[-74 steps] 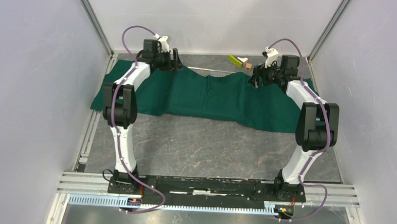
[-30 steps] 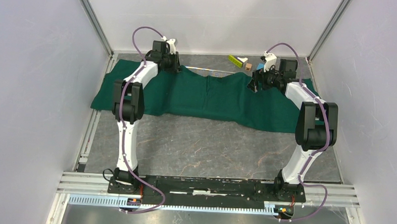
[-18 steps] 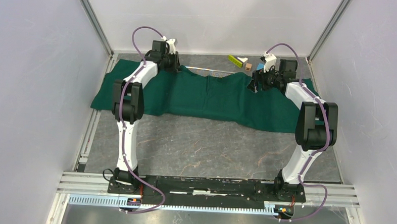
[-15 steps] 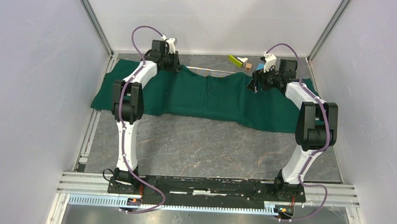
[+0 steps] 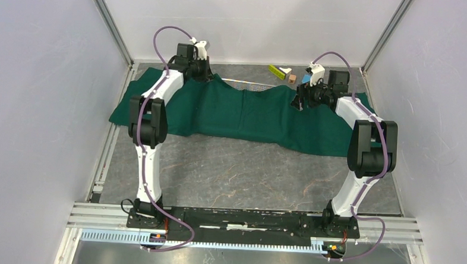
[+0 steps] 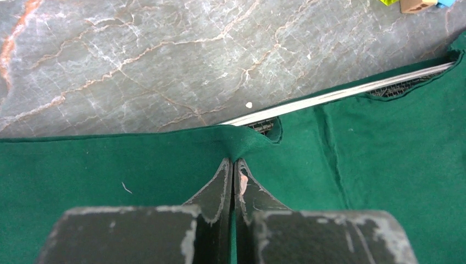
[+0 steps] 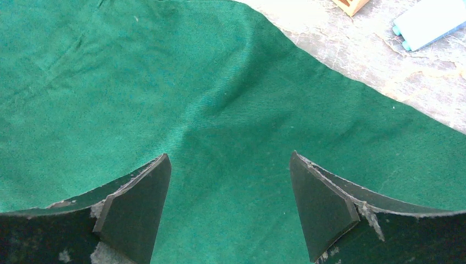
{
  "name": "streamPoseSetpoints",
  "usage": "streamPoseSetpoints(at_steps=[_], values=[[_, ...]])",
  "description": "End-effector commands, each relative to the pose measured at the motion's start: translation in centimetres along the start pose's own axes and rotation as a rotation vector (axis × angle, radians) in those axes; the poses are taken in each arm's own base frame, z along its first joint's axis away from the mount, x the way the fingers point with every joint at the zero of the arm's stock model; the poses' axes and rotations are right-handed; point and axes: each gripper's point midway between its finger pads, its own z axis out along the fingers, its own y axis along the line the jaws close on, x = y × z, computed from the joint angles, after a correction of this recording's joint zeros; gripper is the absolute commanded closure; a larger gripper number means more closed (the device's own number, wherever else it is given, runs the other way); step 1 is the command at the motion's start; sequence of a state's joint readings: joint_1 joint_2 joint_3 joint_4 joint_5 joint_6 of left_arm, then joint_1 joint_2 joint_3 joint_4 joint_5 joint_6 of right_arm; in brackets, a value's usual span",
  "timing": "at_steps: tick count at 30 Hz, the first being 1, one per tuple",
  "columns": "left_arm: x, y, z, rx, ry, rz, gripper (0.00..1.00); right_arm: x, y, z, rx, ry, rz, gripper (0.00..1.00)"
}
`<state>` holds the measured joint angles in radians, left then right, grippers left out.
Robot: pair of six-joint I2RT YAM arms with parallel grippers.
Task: Open and lay out the surgical kit
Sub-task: Open the surgical kit at the center of the board.
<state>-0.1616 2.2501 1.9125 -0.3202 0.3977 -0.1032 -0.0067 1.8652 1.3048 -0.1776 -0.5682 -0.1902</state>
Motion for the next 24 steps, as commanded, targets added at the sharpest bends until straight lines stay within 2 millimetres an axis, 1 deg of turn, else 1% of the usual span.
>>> streamPoseSetpoints(at_steps=[1, 4, 7, 8, 11, 12, 14, 16, 18, 20, 24], values=[[-4.1, -3.2, -3.8, 0.070, -0.090, 0.092, 0.98, -3.7, 0.4, -1.6, 0.005, -0.080, -0.067, 0.14], [-4.4, -3.9, -5.4, 0.078, -0.100, 0.126, 0.98, -4.6, 0.7, -2.0, -0.001, -0.098, -0.085, 0.13], [-4.1, -4.9, -7.7, 0.093, -0.107, 0.192, 0.98, -5.5, 0.8, -2.5, 0.001, -0.122, -0.106, 0.13], [-3.8, -5.4, -8.5, 0.107, -0.106, 0.212, 0.98, -5.8, 1.9, -2.2, -0.018, -0.125, -0.125, 0.13], [-2.4, -7.0, -10.7, 0.166, -0.107, 0.280, 0.98, -6.5, 2.7, -2.2, -0.029, -0.140, -0.148, 0.12], [-1.5, -7.4, -11.1, 0.188, -0.104, 0.296, 0.98, -6.5, 3.0, -2.1, -0.035, -0.144, -0.155, 0.12], [-0.4, -8.4, -12.2, 0.225, -0.107, 0.326, 0.98, -6.8, 3.7, -1.8, -0.048, -0.150, -0.175, 0.12], [0.8, -9.5, -13.3, 0.266, -0.104, 0.350, 0.98, -7.0, 4.9, -1.4, -0.067, -0.153, -0.214, 0.12], [1.9, -10.4, -14.4, 0.297, -0.101, 0.377, 0.98, -7.3, 6.0, -1.0, -0.080, -0.151, -0.280, 0.11], [3.1, -11.1, -15.3, 0.310, -0.098, 0.410, 0.98, -7.6, 7.3, -0.5, -0.098, -0.141, -0.388, 0.10], [4.9, -12.2, -16.4, 0.330, -0.092, 0.453, 0.98, -7.8, 9.9, 0.8, -0.143, -0.131, -0.590, 0.08]])
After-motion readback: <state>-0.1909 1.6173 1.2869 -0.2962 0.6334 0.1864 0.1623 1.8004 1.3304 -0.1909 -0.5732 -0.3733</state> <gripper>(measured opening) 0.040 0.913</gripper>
